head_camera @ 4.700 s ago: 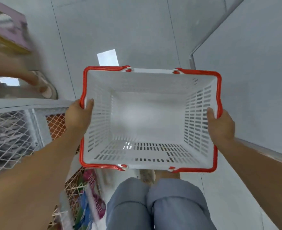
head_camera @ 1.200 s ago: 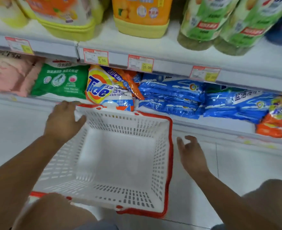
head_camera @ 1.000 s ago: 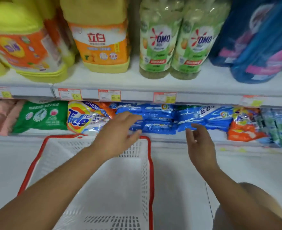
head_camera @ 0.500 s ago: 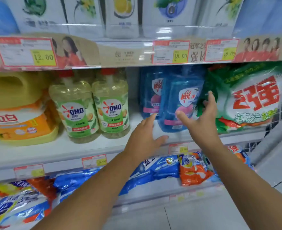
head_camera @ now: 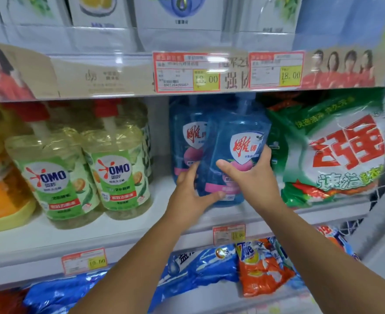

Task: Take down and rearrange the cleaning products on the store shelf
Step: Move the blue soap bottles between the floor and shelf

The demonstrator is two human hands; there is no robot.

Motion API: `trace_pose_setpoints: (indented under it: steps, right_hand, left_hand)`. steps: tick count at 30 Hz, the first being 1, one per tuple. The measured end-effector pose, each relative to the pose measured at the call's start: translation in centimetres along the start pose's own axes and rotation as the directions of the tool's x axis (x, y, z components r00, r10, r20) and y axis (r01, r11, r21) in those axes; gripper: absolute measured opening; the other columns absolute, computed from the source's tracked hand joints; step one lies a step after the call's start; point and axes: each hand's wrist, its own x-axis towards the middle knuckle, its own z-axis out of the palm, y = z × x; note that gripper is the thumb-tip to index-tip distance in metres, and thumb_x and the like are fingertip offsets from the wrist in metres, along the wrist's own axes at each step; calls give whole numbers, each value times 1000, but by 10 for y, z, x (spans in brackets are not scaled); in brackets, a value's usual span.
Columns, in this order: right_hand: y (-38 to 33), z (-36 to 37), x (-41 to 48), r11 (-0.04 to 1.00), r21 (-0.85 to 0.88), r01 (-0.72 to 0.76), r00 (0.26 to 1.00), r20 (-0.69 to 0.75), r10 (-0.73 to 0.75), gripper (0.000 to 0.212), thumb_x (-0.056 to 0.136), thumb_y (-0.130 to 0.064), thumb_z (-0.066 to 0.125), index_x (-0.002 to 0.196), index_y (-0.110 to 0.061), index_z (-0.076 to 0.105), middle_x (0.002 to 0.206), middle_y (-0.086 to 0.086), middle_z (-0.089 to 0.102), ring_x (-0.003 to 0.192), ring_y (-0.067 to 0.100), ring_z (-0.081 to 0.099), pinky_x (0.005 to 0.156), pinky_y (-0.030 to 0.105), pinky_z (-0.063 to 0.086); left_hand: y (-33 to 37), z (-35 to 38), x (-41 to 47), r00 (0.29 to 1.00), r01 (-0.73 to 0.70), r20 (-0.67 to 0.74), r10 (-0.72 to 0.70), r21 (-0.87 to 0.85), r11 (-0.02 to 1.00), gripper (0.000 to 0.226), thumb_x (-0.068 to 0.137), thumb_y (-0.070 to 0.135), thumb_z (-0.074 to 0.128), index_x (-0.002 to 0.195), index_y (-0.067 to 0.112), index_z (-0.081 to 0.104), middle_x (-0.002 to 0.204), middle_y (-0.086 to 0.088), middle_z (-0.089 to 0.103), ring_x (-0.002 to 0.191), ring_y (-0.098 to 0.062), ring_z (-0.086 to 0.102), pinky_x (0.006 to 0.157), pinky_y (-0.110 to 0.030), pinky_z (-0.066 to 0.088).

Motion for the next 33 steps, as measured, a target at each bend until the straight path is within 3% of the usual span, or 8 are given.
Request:
trace_pose_setpoints:
  steps: [4,8,15,19,22,25,29,33]
  right_hand:
    - [7,-4,0,993,117,-25,1000,-8,26,86,63,-53,84,134,-30,42,107,-24,62,102,0,62,95,36,51]
    - [9,-2,-7,915,368,-167,985,13,174,73,72,-53,81,130,-25,46,115,-5,66,102,13,69,88,49,58]
    - [-2,0,-35,821,518,-242,968,67,243,68,77,-53,72,133,-26,44,116,-3,68,95,14,72,68,37,63]
    - [-15,4,-57,784,563,-263,965,148,218,105,59,-72,79,144,-29,37,125,-6,67,103,16,71,76,47,62]
    - [-20,11,-79,740,605,-295,955,219,201,97,59,-66,76,141,-30,39,126,-1,68,106,23,71,80,56,59]
    - [-20,21,-107,730,595,-337,935,304,184,89,55,-65,82,129,-28,49,125,10,67,107,26,69,78,58,59]
    - [-24,40,-136,765,512,-390,859,503,101,111,34,-73,87,125,-18,54,132,30,52,97,33,65,69,49,58]
    - [-31,64,-156,808,435,-398,725,688,-13,117,45,-68,88,141,-18,43,134,27,55,112,32,62,85,52,52]
  left_hand:
    - [-1,-3,-1,999,-41,-22,39,-93,995,91,72,47,83,147,44,31,138,15,33,129,-1,44,109,-24,38]
    - [6,-5,-7,991,-117,-58,117,-5,993,87,72,60,75,143,58,24,134,25,36,132,-1,35,110,-28,33]
    - [20,-12,-28,986,-118,-123,111,-54,992,103,53,61,80,142,39,33,135,18,42,124,0,48,105,-35,46]
    - [33,-33,-54,967,-184,-180,178,-12,983,90,57,54,83,135,40,39,122,19,43,115,2,51,97,-32,50]
    - [37,-55,-87,963,-189,-184,195,46,981,88,56,57,83,131,49,36,121,22,40,114,6,47,92,-18,45]
    - [30,-86,-126,993,-100,-80,91,-120,988,73,53,65,76,117,66,41,129,27,44,117,9,49,92,-13,45]
    - [-1,-128,-158,973,181,206,-105,-394,901,74,52,55,82,121,48,57,126,17,65,121,-10,59,106,-47,45]
    - [-24,-145,-198,927,316,350,-137,-528,788,84,48,38,89,125,28,57,117,3,72,106,-18,69,86,-34,56]
